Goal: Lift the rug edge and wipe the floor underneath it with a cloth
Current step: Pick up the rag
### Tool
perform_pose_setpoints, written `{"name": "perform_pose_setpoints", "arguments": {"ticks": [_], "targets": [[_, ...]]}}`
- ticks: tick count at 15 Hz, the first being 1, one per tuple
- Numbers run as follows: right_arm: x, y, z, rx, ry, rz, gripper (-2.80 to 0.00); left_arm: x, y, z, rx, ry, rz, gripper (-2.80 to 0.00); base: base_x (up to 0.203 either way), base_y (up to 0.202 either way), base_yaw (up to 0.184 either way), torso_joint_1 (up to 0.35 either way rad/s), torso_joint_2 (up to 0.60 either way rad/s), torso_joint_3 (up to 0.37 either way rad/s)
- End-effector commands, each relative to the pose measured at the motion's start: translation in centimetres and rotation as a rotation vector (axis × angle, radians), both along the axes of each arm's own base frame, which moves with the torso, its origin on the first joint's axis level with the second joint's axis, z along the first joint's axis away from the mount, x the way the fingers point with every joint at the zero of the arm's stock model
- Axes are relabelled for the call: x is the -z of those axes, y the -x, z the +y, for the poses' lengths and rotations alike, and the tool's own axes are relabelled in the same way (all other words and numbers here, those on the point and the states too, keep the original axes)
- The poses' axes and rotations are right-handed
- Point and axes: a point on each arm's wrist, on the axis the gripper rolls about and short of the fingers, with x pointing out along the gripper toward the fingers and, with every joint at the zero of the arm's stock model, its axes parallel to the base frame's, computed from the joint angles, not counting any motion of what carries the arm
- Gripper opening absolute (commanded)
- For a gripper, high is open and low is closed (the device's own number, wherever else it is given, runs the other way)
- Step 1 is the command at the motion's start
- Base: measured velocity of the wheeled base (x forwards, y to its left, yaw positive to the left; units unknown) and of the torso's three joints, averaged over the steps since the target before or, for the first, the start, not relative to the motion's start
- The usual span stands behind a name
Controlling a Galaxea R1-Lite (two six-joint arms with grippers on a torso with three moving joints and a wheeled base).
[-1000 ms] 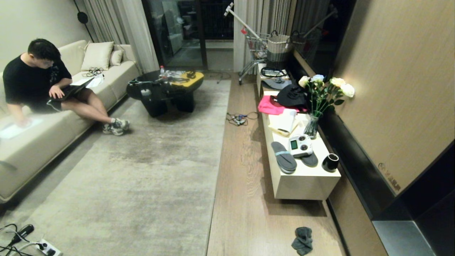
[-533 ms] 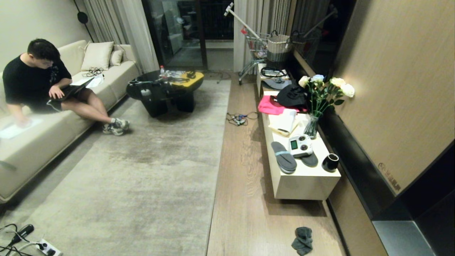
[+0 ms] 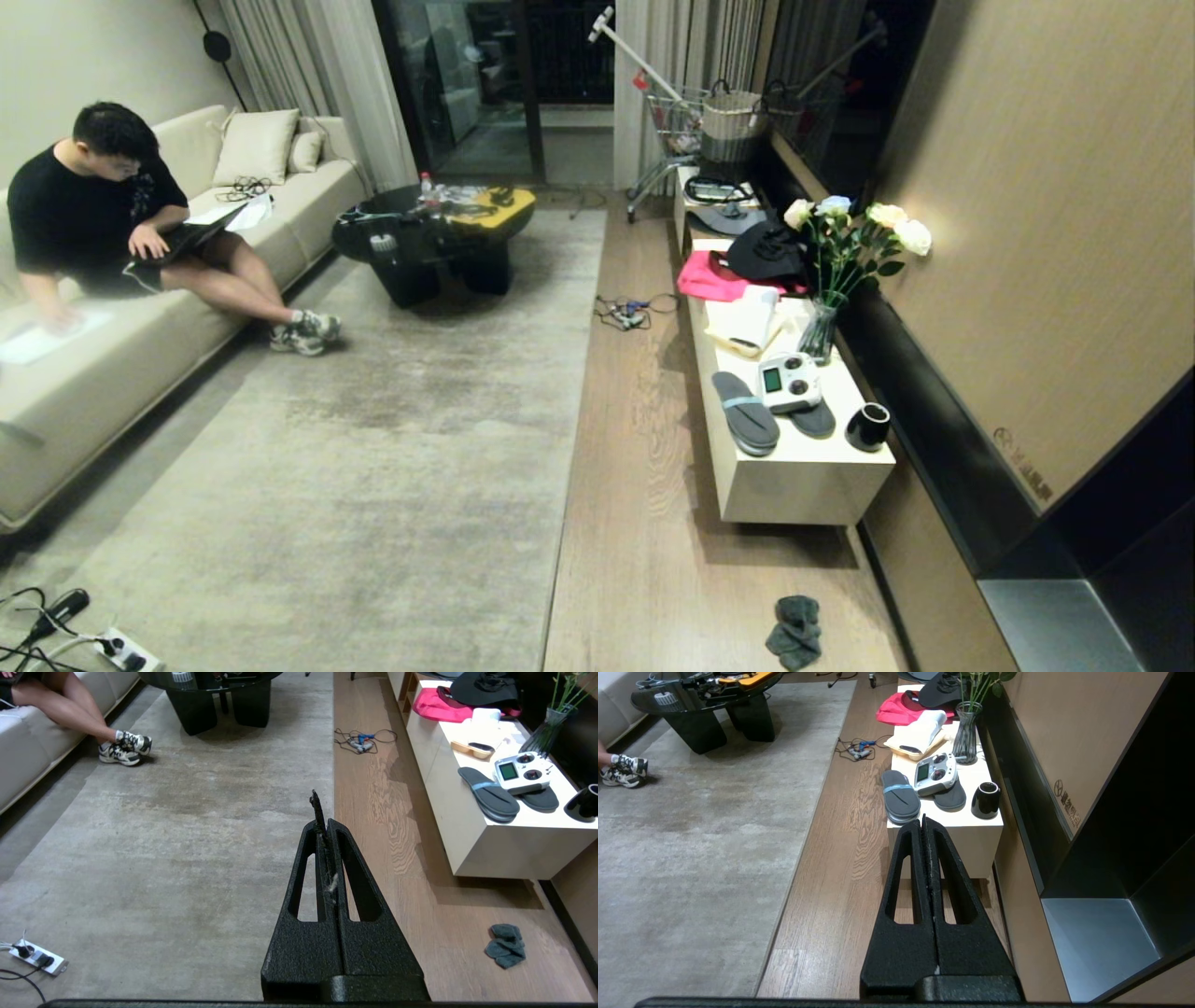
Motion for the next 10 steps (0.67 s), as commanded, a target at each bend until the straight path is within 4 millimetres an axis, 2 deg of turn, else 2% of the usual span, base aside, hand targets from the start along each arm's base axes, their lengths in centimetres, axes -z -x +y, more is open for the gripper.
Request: {"name": "perform_pose_setpoints", "arguments": {"ticks": [1, 10], "targets": [[-0.01, -0.01, 0.00, 0.000, 0.000, 0.001, -2.80, 0.00, -0.01, 0.00, -0.001, 0.000, 0.001, -2.80, 0.000, 0.000, 0.000, 0.000, 0.00, 0.000], [-0.01, -0.01, 0.00, 0.000, 0.000, 0.001, -2.80, 0.00, -0.01, 0.00, 0.001, 0.000, 0.002, -2.80, 0.000, 0.000, 0.000, 0.000, 0.00, 0.000]]}}
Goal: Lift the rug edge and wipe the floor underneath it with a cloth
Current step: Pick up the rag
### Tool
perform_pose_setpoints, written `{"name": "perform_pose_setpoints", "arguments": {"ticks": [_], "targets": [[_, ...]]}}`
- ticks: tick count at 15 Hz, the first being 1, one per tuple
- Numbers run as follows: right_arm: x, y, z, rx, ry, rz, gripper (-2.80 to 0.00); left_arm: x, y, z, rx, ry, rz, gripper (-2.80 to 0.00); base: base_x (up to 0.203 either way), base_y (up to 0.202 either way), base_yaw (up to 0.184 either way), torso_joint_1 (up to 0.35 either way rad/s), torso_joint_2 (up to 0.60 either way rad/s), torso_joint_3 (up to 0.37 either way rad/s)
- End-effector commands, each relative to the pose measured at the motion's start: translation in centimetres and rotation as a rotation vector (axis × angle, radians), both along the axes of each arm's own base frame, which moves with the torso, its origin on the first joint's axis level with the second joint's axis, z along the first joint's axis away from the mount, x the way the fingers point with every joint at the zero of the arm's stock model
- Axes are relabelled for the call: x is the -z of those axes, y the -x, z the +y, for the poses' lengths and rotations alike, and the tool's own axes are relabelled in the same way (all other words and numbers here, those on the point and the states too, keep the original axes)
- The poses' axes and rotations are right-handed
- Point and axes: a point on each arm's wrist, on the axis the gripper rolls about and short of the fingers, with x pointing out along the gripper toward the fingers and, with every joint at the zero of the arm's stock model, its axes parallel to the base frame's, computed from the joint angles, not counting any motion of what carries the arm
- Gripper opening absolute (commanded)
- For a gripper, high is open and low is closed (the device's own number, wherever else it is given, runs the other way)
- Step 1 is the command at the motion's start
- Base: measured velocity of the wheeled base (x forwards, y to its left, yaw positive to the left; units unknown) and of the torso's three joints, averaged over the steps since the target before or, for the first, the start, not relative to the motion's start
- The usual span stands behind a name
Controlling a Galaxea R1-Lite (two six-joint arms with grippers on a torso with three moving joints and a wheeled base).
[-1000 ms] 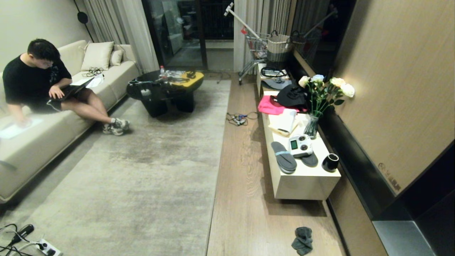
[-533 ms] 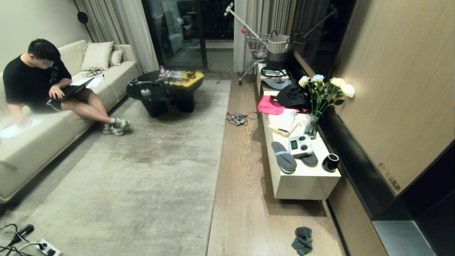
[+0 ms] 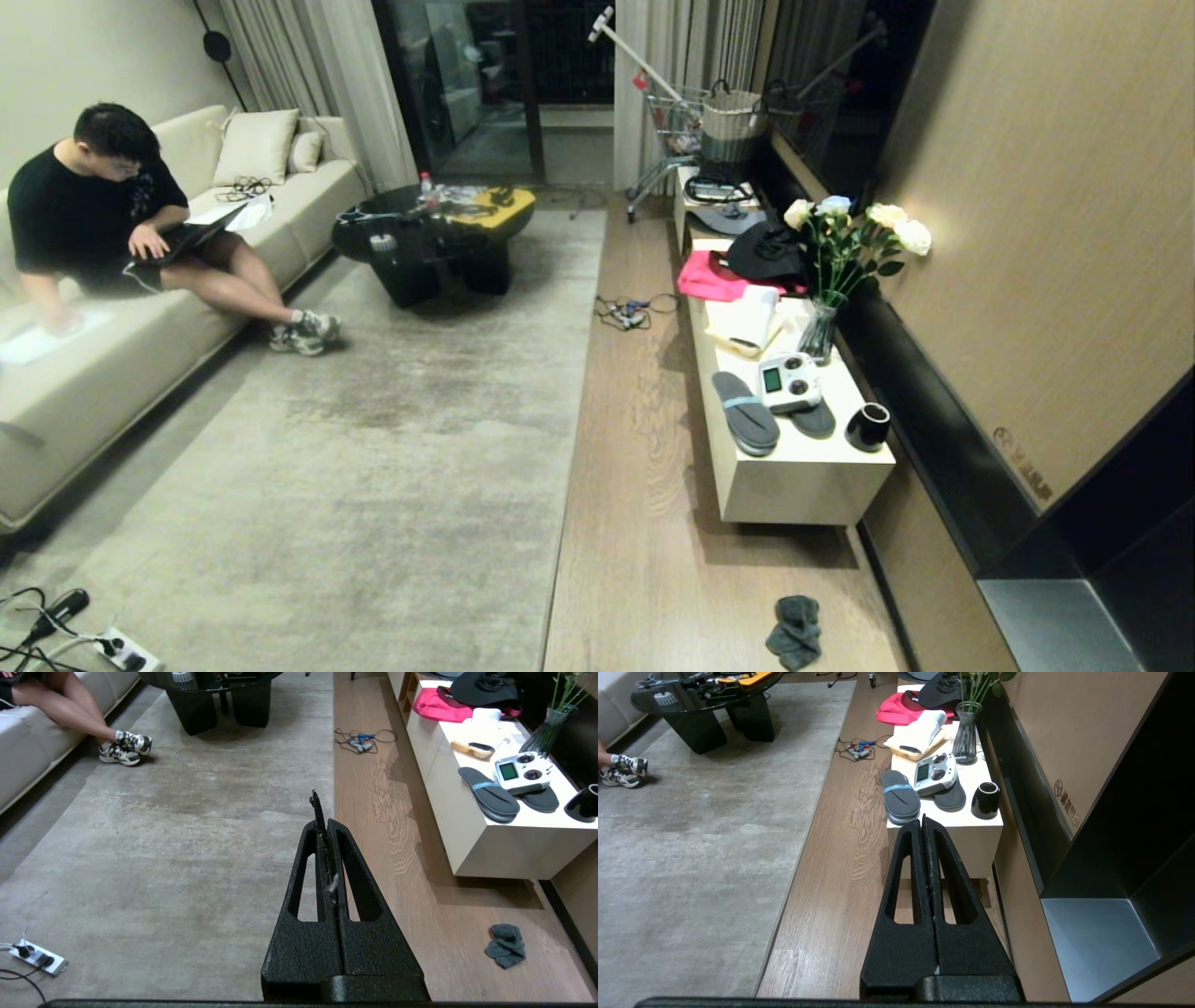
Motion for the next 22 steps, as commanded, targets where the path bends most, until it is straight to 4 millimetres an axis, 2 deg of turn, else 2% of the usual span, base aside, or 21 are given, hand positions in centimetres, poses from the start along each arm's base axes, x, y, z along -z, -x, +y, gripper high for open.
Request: {"name": "perform_pose_setpoints", "arguments": {"ticks": [1, 22], "targets": [[-0.01, -0.01, 0.00, 0.000, 0.000, 0.001, -2.80, 0.00, 0.00, 0.00, 0.000, 0.000, 0.000, -2.80, 0.000, 0.000, 0.000, 0.000, 0.00, 0.000], [-0.01, -0.01, 0.00, 0.000, 0.000, 0.001, -2.80, 0.00, 0.00, 0.00, 0.000, 0.002, 0.000, -2.80, 0.000, 0.000, 0.000, 0.000, 0.00, 0.000]]}}
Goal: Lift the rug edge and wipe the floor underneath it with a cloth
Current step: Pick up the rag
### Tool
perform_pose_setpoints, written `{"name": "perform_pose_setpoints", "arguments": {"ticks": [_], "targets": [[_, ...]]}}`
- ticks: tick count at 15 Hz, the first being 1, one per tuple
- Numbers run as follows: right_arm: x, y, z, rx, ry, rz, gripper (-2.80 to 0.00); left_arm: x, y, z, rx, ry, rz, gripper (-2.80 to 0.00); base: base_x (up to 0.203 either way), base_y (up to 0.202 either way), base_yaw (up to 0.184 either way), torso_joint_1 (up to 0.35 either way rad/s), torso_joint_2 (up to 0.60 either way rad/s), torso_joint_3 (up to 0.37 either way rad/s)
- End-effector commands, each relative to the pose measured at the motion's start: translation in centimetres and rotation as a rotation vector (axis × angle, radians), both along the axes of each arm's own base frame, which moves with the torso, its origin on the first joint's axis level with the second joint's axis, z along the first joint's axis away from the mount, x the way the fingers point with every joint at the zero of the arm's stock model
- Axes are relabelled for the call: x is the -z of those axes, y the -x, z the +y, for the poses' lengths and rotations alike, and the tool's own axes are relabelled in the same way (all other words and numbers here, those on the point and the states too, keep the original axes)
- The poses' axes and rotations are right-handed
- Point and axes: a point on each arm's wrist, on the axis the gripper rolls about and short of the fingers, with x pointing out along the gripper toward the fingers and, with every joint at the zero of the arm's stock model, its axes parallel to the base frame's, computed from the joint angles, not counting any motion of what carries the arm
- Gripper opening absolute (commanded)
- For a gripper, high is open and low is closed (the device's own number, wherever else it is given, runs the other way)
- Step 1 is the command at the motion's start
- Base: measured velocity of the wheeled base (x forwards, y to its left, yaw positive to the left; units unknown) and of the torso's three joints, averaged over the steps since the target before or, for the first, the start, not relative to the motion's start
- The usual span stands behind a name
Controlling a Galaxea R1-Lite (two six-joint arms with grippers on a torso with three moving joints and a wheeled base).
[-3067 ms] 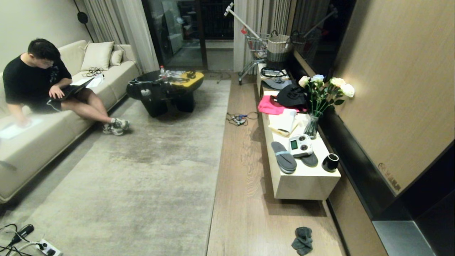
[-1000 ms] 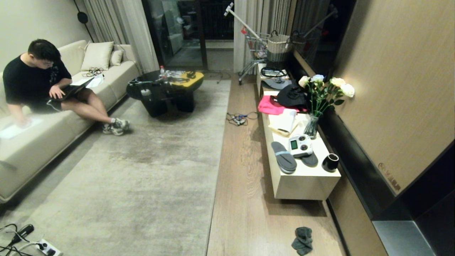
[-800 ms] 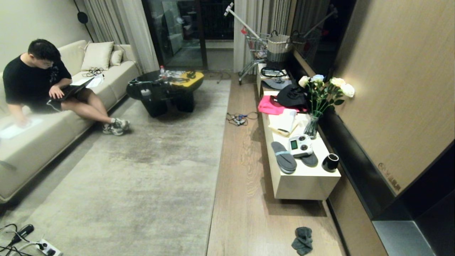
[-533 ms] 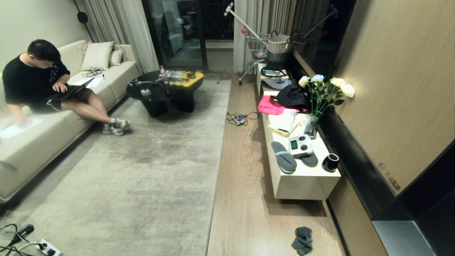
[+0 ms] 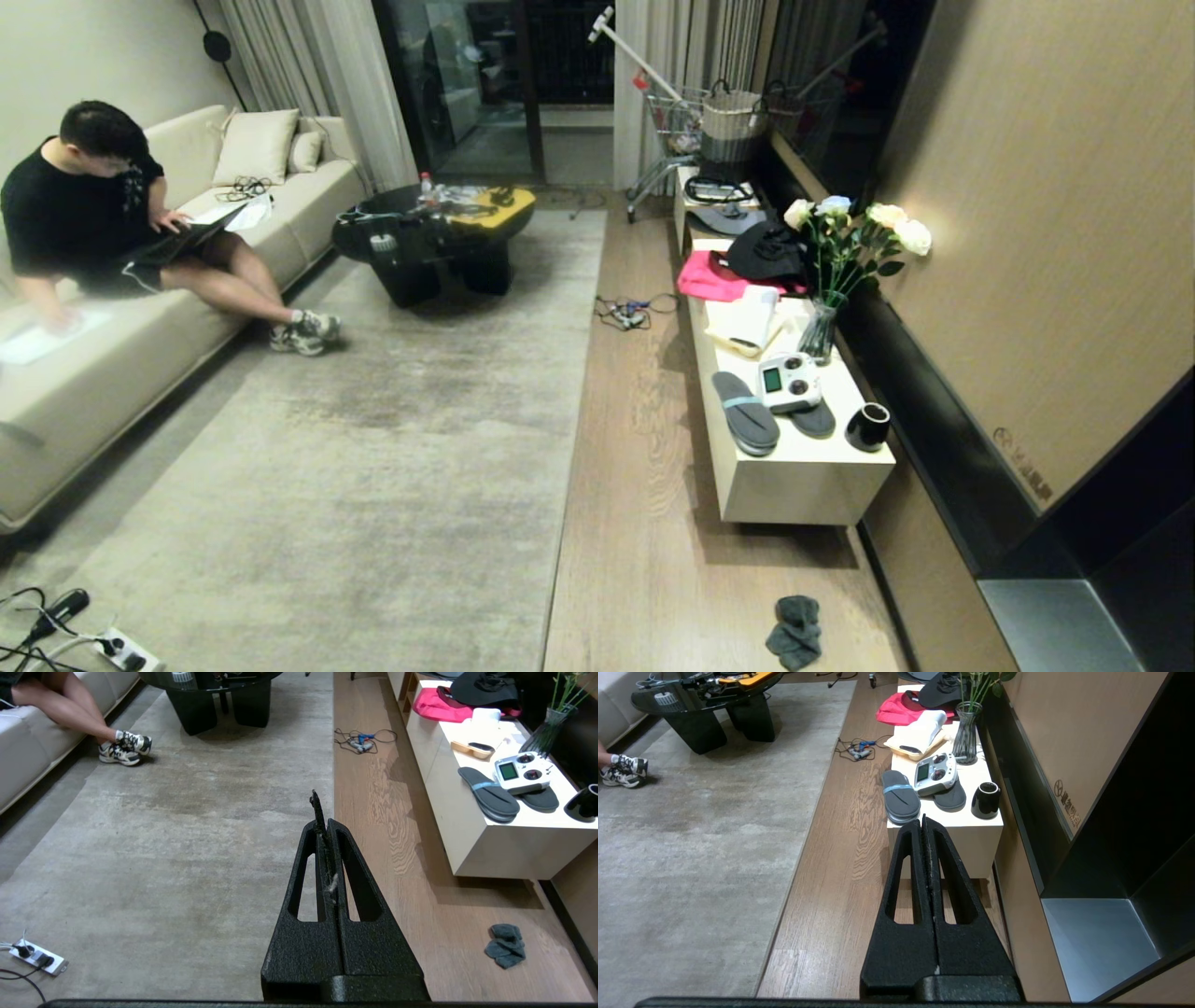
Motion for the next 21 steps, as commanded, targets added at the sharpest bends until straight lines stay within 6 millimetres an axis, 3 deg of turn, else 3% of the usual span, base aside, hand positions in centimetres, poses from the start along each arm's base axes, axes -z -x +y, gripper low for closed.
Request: {"name": "perform_pose_setpoints", "arguments": {"ticks": [1, 7, 21], "targets": [[-0.01, -0.01, 0.00, 0.000, 0.000, 0.001, -2.80, 0.00, 0.00, 0.00, -0.002, 0.000, 0.000, -2.80, 0.000, 0.000, 0.000, 0.000, 0.00, 0.000], [-0.01, -0.01, 0.00, 0.000, 0.000, 0.001, -2.80, 0.00, 0.00, 0.00, 0.000, 0.000, 0.000, -2.80, 0.000, 0.000, 0.000, -0.017, 0.04, 0.024], [-0.01, -0.01, 0.00, 0.000, 0.000, 0.001, -2.80, 0.00, -0.01, 0.00, 0.000, 0.000, 0.002, -2.80, 0.000, 0.000, 0.000, -0.132, 0.33, 0.191]]}}
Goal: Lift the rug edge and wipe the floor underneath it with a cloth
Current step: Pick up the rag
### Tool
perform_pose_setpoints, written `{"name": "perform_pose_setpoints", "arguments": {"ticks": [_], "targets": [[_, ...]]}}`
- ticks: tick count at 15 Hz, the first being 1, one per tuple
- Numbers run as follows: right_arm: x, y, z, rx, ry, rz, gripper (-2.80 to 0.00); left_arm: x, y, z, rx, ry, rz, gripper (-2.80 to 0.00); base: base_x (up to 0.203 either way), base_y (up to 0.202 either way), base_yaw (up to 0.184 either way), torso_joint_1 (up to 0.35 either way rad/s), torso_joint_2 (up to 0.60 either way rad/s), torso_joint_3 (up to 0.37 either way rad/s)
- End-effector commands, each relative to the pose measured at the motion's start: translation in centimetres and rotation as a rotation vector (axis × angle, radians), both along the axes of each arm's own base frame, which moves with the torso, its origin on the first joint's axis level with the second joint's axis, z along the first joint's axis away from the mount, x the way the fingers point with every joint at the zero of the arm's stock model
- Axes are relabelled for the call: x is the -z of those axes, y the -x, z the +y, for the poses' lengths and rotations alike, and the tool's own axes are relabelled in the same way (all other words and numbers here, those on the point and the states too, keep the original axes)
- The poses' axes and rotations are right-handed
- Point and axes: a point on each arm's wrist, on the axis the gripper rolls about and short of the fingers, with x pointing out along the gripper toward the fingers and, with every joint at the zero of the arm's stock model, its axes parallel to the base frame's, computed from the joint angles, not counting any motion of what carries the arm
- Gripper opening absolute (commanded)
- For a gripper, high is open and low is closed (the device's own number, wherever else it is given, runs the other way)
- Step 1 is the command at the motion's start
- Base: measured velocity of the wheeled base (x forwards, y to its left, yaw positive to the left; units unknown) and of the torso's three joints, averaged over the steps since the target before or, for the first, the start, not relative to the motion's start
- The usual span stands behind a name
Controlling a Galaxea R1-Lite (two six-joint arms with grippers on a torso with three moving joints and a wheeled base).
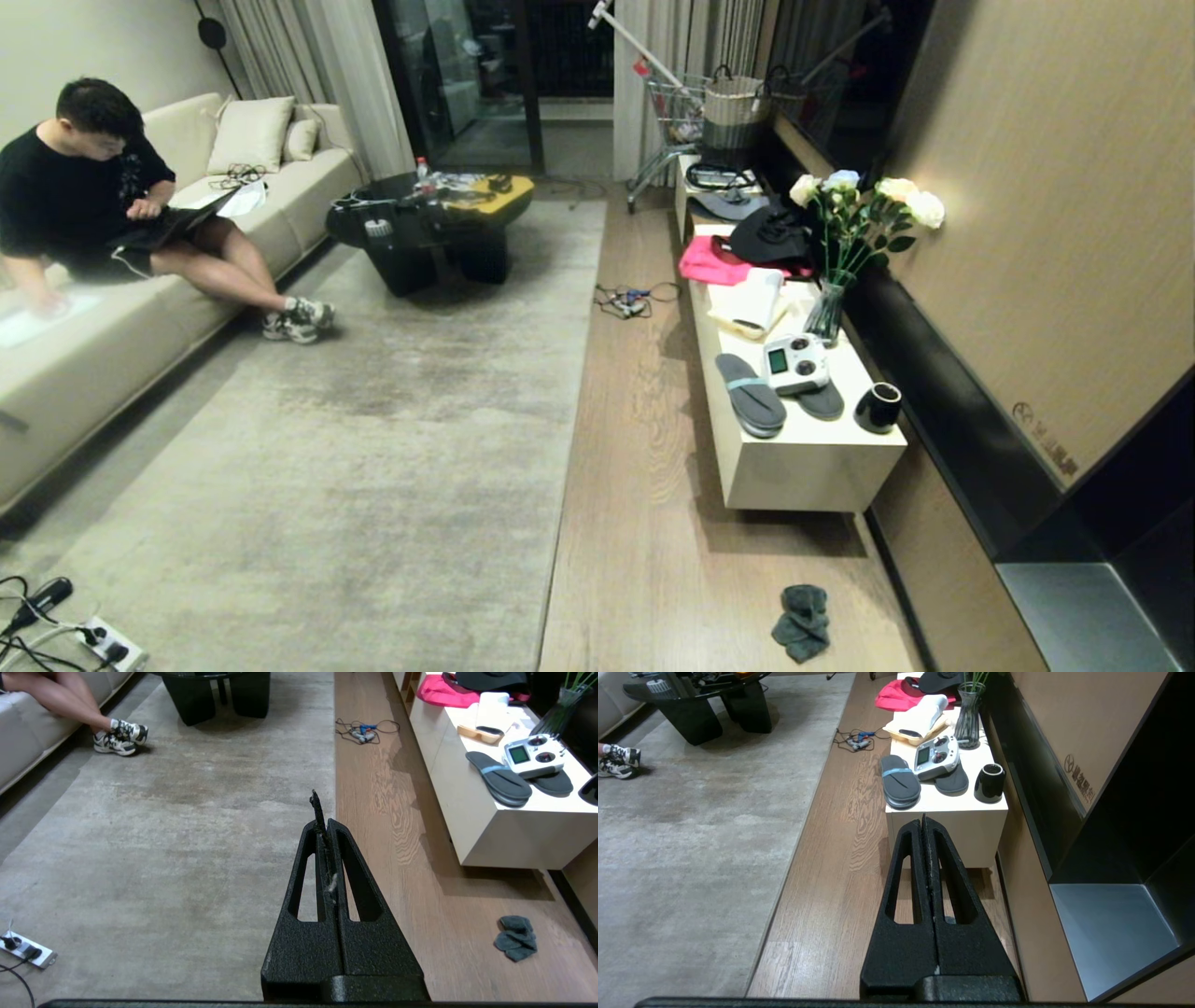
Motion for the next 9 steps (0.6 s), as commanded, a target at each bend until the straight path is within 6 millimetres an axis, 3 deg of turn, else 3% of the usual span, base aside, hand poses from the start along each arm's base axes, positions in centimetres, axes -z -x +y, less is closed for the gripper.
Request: {"name": "perform_pose_setpoints", "arguments": {"ticks": [1, 9], "targets": [[-0.01, -0.01, 0.00, 0.000, 0.000, 0.001, -2.80, 0.00, -0.01, 0.00, -0.002, 0.001, 0.001, -2.80, 0.000, 0.000, 0.000, -0.136, 0.36, 0.220], [-0.01, -0.01, 0.00, 0.000, -0.002, 0.001, -2.80, 0.00, 0.00, 0.00, -0.001, 0.001, 0.000, -2.80, 0.000, 0.000, 0.000, -0.175, 0.50, 0.317]]}}
